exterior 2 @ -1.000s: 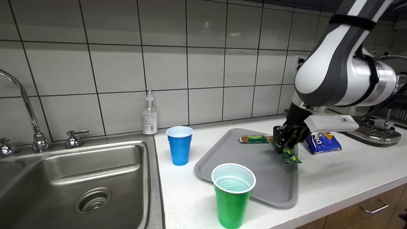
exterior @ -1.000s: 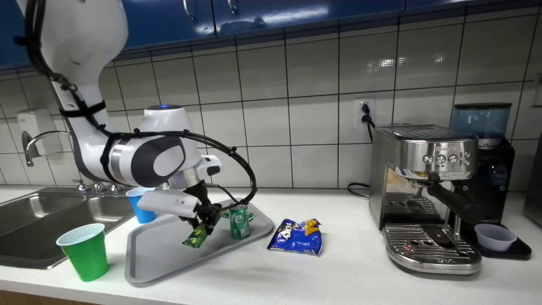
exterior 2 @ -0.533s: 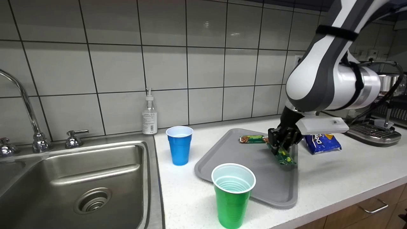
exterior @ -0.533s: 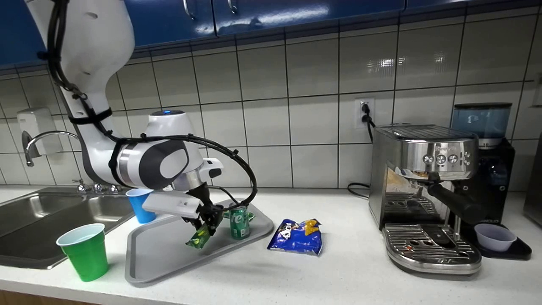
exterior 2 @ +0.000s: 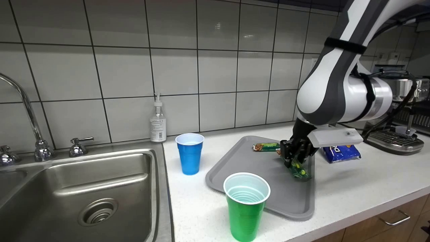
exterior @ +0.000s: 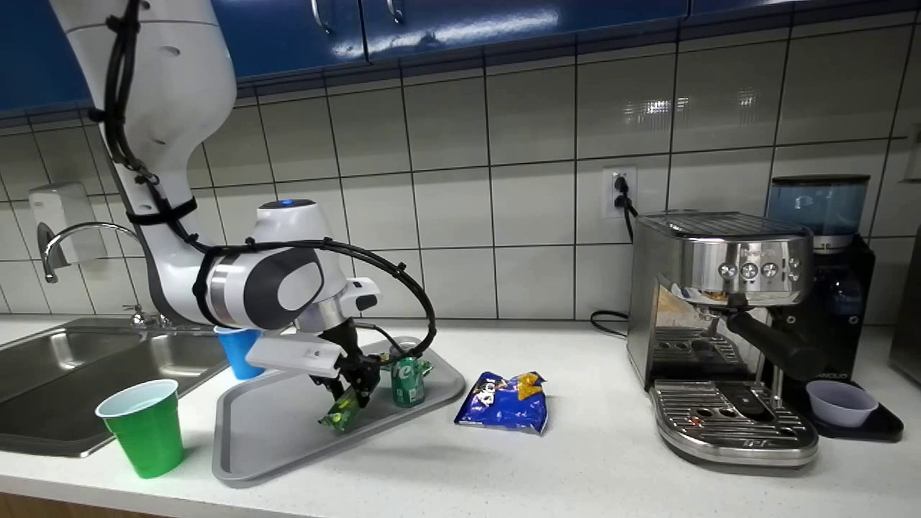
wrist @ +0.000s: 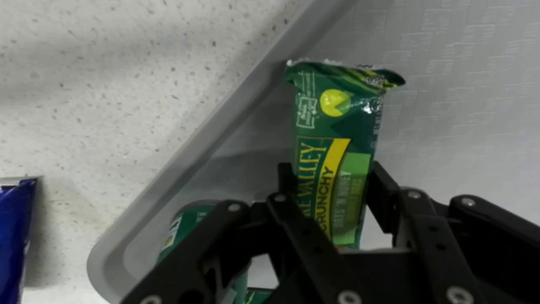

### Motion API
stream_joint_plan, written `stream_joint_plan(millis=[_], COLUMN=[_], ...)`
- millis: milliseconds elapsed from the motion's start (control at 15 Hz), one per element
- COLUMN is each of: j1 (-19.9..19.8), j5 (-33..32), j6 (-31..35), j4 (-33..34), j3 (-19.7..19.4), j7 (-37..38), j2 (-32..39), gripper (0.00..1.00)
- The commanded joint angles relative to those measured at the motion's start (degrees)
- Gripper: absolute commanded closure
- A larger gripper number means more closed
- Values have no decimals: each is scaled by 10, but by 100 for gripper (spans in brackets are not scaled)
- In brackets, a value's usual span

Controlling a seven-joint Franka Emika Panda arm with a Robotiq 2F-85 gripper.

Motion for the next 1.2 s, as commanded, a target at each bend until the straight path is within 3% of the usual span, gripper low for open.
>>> stream_joint_plan(millis=[0, 200, 667, 733, 1133], j1=[6, -18, -102, -65, -82], j5=[-12, -6, 14, 2, 9], j6=[-16, -20, -55, -20, -36], j4=[9, 3, -21, -2, -11], j3=[-9, 12, 95, 61, 77], j7=[18, 11, -9, 3, -2], j2=[-5, -18, -62, -24, -40], gripper=[22, 1, 0, 0, 0])
